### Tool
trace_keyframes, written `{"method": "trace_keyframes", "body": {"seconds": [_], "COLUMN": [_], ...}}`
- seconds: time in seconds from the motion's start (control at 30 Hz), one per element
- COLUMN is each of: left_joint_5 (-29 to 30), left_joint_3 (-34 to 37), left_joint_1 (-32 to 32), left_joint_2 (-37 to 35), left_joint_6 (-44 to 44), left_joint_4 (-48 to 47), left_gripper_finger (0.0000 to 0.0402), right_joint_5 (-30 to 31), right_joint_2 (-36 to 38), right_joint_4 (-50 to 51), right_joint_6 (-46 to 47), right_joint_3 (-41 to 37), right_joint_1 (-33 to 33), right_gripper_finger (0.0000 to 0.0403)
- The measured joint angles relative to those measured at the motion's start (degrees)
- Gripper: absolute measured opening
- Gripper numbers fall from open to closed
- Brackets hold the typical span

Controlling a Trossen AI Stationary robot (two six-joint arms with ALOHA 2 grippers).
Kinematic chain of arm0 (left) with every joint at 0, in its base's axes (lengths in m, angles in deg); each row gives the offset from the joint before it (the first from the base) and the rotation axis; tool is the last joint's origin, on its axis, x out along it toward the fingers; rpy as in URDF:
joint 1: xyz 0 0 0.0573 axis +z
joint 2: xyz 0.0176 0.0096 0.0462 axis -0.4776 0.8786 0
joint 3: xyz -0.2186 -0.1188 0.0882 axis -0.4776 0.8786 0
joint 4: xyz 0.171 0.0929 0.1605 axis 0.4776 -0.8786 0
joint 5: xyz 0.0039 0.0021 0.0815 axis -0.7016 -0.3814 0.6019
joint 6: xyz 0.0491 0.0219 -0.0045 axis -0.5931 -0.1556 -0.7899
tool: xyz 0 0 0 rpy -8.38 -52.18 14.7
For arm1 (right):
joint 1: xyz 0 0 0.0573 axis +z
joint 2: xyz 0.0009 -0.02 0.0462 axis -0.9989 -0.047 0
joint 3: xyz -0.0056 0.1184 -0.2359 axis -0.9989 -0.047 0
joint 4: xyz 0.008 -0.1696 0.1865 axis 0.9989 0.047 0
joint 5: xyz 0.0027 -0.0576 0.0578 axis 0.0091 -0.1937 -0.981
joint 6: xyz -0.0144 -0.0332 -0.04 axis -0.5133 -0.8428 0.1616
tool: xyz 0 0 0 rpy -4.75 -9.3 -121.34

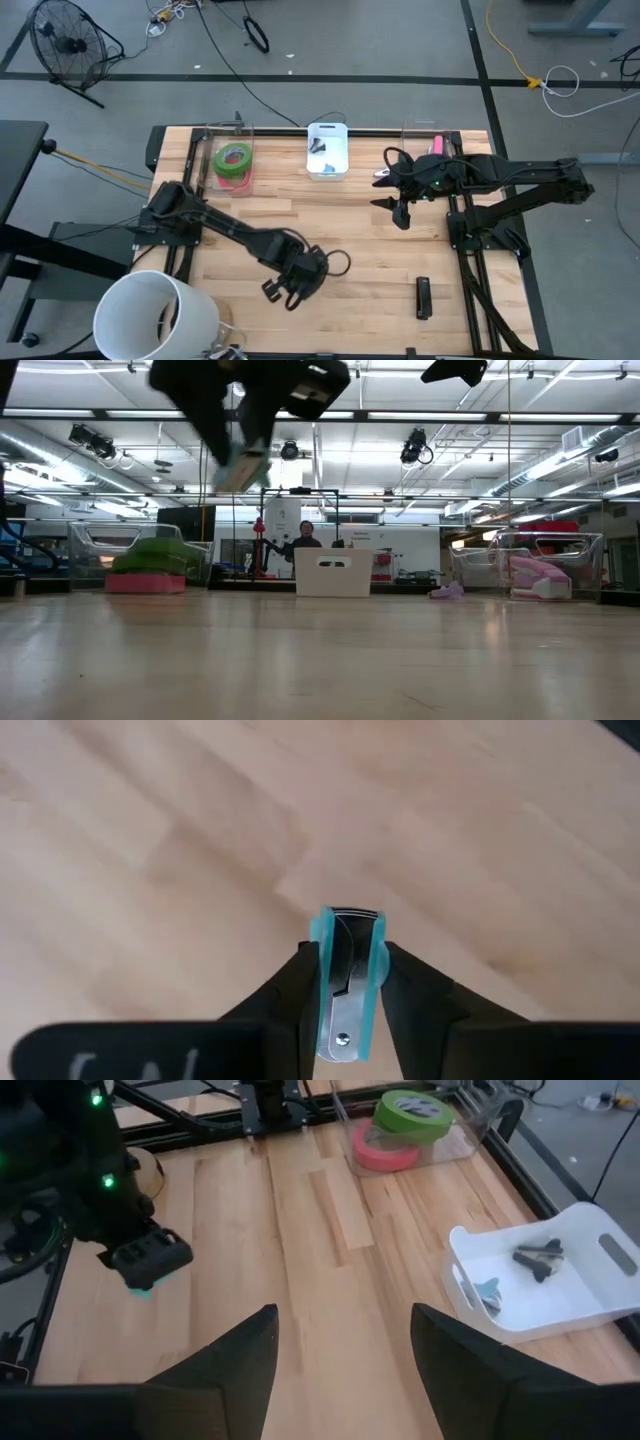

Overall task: Pick and place Stapler, Stapler remover, tape
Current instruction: Put the light blue staple remover into the white bin

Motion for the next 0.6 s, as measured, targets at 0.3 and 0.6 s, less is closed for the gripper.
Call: {"method": "trace_keyframes", "body": {"seconds": [0.3, 0.6], "left_joint_5": [1.35, 2.57], "left_joint_3": [-8.14, -11.20], "left_joint_1": [5.54, 10.36], "left_joint_2": [0.00, 0.00], "left_joint_6": [-0.63, -0.64], "left_joint_4": [-4.64, -7.81], "left_gripper_finger": [0.0094, 0.0097], "right_joint_5": [5.85, 6.43], "right_joint_2": [4.34, 8.03], "right_joint_4": [-1.75, -1.54], "right_joint_6": [-3.68, -3.92], "right_joint_3": [0.00, 0.02], "right_joint_1": [0.00, -0.02], "right_gripper_finger": [0.0226, 0.0226]}}
